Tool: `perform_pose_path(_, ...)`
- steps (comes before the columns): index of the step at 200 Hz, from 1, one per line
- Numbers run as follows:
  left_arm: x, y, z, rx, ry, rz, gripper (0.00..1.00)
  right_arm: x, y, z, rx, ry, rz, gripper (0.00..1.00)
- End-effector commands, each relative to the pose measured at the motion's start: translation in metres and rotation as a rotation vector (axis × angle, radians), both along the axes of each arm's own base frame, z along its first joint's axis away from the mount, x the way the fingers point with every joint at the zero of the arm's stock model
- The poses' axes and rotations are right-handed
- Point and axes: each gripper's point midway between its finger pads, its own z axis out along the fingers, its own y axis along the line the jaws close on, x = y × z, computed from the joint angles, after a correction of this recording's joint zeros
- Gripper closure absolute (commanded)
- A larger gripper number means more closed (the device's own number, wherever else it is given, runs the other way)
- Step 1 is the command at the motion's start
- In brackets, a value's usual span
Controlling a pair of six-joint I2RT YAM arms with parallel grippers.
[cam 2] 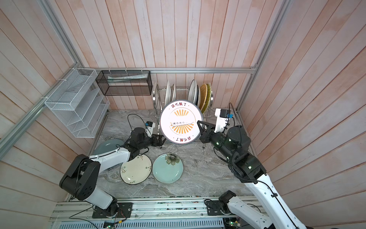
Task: Load plates into a dish rack
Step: Rotate the dish rack at the top-center of the table.
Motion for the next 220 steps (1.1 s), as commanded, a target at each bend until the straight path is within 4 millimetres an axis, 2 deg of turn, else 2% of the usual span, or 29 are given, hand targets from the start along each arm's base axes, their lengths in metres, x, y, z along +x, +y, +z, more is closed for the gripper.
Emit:
perform_pose_path(1, -0.001, -0.015, 0.011, -0.009, -0.046, -0.062, 0.0, -0.002, -0.016, 0.039, 0.016, -0.096, -0.073, 1.0)
perform_pose_path(42, -0.013, -0.029, 0.009, -0.009, -0.036, -0.086, 0.0, 0.014, -0.034, 0.058, -0.028, -0.12, -0.214, 1.0)
perform_pose_path(96, -0.034, -0.059, 0.011, -0.018, -0.043, -0.137, 0.0, 0.035, -0.052, 0.08, -0.067, -0.145, -0.375, 1.0)
perform_pose_path(119, -0.036, -0.06, 0.008, -0.022, -0.029, -0.121, 0.0, 0.037, -0.062, 0.091, -0.069, -0.165, -0.436, 1.0)
perform_pose_path(143, -0.029, -0.039, 0.004, -0.009, 0.011, -0.022, 0.0, 0.041, -0.079, 0.096, -0.097, -0.173, -0.54, 1.0)
perform_pose_path(157, -0.028, -0.024, 0.01, -0.031, 0.033, 0.015, 0.0, 0.045, -0.086, 0.098, -0.118, -0.176, -0.595, 1.0)
perform_pose_path(185, -0.033, 0.013, 0.039, -0.055, 0.005, 0.087, 0.0, 0.057, -0.088, 0.103, -0.164, -0.179, -0.655, 1.0)
perform_pose_path(220, -0.056, 0.057, 0.084, -0.055, -0.072, 0.155, 0.0, 0.079, -0.077, 0.106, -0.258, -0.176, -0.697, 1.0)
